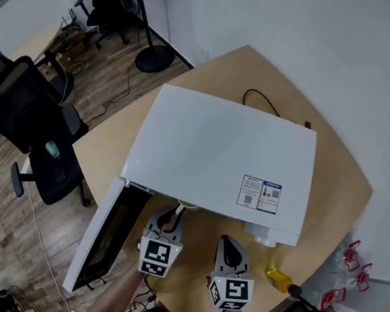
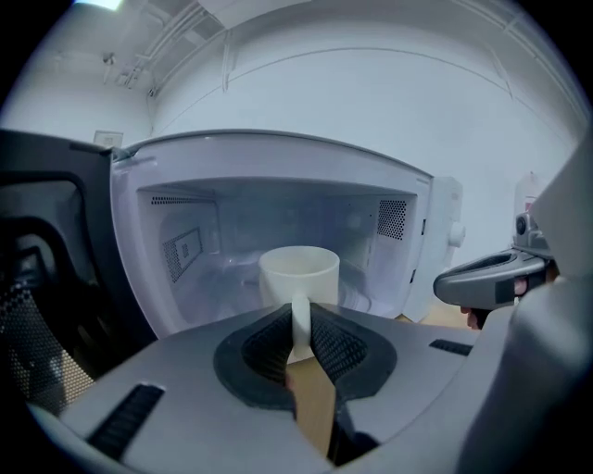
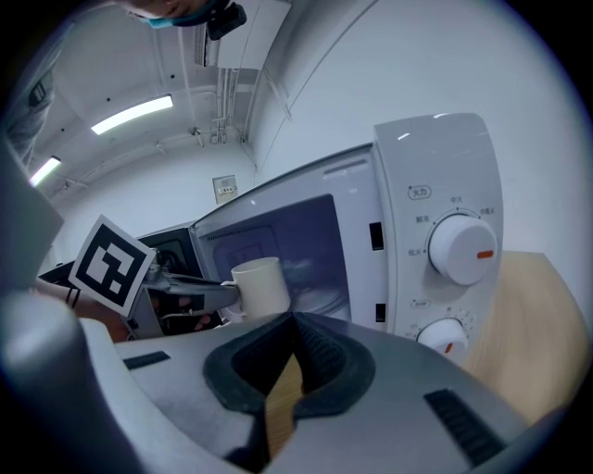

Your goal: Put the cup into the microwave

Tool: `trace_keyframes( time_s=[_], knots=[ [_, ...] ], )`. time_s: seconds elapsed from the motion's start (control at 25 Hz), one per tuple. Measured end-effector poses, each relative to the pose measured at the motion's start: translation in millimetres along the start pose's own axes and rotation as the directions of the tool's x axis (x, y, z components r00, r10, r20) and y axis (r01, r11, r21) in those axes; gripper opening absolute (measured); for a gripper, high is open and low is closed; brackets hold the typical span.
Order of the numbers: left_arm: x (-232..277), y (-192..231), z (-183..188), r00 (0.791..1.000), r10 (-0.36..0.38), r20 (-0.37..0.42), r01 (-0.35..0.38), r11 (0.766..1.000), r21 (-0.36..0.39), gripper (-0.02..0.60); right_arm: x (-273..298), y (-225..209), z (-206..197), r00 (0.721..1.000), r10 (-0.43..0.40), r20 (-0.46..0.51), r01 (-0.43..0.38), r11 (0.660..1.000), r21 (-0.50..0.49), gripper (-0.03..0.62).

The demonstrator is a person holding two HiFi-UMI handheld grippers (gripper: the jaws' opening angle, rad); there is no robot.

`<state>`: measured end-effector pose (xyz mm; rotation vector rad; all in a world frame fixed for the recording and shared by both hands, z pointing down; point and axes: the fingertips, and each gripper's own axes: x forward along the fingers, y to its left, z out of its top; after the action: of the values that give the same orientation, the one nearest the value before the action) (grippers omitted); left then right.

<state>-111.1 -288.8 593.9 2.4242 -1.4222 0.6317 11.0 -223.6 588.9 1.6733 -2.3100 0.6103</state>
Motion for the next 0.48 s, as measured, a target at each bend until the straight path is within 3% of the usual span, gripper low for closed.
trace_keyframes(
  time_s=[0.48],
  knots=[
    [22.3, 2.5, 7.9, 1.000, 0.007, 0.016, -0.007, 1.000, 0.003, 0.063, 7.6, -5.8, -3.8, 1.000, -0.003, -0.016, 0.003, 1.000, 0.009, 0.017]
  ],
)
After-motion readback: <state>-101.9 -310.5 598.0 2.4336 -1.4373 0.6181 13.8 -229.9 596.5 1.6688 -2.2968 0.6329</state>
